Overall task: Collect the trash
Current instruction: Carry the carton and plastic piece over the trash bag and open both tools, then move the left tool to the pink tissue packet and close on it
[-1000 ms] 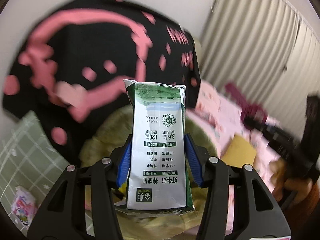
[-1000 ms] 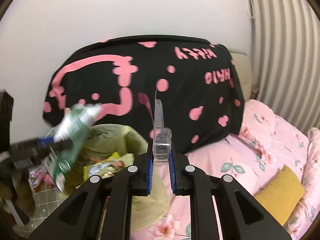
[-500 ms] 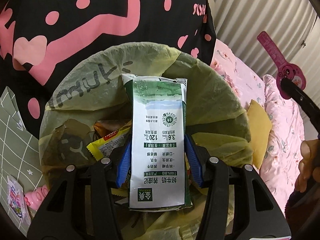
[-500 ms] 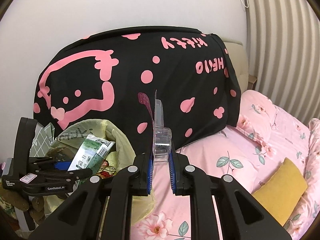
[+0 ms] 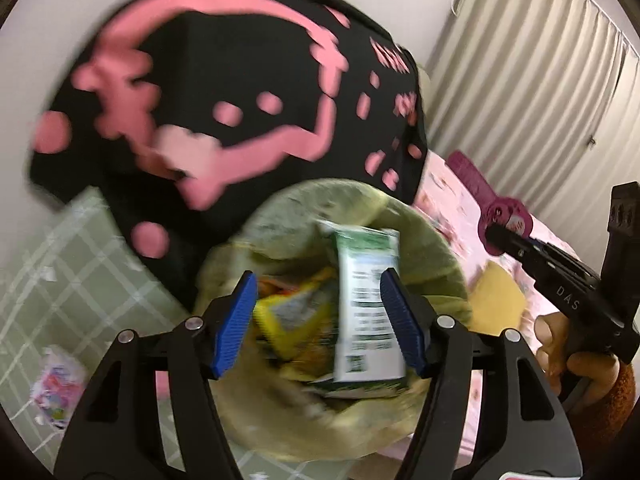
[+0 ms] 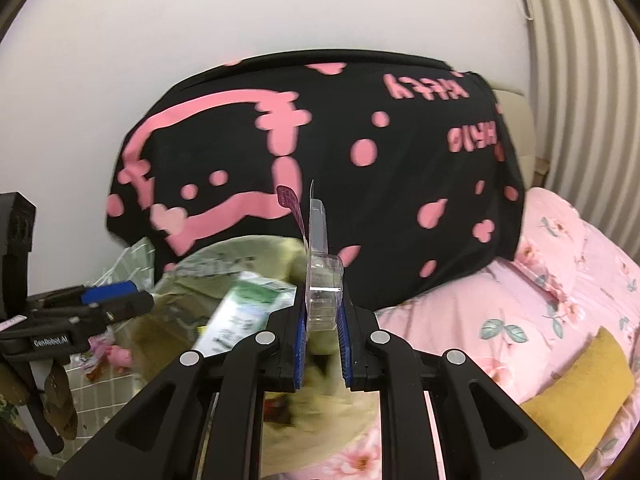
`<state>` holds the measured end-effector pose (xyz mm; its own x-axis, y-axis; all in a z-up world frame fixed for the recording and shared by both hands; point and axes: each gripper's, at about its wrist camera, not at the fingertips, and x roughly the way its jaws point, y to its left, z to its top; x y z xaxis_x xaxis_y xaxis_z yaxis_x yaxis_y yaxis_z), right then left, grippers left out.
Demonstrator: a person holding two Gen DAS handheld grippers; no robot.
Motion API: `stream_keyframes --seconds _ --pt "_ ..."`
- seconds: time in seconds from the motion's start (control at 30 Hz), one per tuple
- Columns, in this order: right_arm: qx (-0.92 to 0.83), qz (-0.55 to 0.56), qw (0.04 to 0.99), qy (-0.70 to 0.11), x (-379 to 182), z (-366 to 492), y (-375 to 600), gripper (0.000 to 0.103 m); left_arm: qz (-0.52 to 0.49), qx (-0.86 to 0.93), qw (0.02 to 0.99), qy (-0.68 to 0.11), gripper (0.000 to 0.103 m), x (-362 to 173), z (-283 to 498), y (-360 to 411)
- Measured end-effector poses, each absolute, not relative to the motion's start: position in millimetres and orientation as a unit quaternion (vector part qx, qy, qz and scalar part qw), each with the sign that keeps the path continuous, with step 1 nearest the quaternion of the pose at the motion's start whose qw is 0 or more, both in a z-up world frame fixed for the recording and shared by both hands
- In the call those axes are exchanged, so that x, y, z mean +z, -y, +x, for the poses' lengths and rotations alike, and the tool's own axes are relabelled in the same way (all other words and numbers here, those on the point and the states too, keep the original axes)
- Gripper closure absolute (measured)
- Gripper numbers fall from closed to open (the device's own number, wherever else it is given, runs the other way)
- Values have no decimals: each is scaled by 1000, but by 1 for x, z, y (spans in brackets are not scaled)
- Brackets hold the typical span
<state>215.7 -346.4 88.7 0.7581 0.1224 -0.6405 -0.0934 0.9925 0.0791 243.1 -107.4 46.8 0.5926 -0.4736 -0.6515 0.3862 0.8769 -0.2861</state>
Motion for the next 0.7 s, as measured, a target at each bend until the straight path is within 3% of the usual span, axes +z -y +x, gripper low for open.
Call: stream_keyframes --seconds 0.7 --pt "105 -8 906 -411 47 238 240 88 -133 -47 908 -394 42 10 184 -95"
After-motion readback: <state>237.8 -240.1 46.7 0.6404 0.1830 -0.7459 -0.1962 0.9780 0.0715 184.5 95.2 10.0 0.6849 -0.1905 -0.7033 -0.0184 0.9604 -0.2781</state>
